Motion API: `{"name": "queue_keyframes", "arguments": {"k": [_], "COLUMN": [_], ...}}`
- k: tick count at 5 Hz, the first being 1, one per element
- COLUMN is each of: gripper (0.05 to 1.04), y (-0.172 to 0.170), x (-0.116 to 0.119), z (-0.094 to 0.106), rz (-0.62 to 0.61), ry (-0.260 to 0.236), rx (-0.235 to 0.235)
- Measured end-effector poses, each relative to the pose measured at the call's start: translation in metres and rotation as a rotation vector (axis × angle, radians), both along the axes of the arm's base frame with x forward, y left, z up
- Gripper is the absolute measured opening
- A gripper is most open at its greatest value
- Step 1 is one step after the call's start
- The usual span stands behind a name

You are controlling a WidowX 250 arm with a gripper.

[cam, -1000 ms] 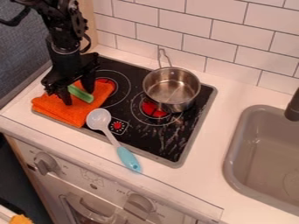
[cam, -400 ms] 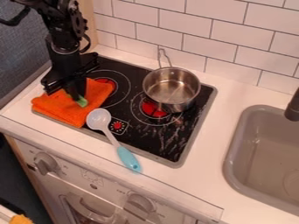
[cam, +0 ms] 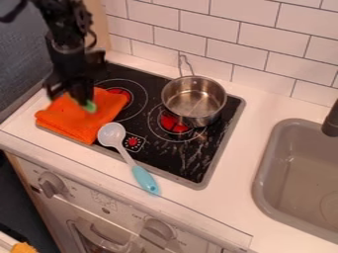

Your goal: Remove the green object from the orange cloth then put it below the silver pot

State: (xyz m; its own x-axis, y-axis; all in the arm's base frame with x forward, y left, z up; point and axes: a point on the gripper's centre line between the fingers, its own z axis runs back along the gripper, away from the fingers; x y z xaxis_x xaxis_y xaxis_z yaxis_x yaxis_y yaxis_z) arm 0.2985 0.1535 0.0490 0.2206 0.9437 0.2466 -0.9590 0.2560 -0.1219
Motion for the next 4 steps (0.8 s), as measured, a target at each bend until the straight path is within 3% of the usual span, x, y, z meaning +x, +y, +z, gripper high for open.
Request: {"name": "queue_keyframes", "arguments": {"k": [1, 2, 3, 4], "gripper": [0.070, 0.070, 0.070, 0.070], "y": [-0.001, -0.019, -0.059, -0.086], "x": [0.001, 0.001, -0.007, -0.025], "z": [0.032, 0.064, 0.076, 0.067], "rz": [0.053, 0.097, 0.090, 0.117], "ry": [-0.048, -0.102, -0.129, -0.135], "rx": [0.032, 0.033, 0.003, -0.035]}}
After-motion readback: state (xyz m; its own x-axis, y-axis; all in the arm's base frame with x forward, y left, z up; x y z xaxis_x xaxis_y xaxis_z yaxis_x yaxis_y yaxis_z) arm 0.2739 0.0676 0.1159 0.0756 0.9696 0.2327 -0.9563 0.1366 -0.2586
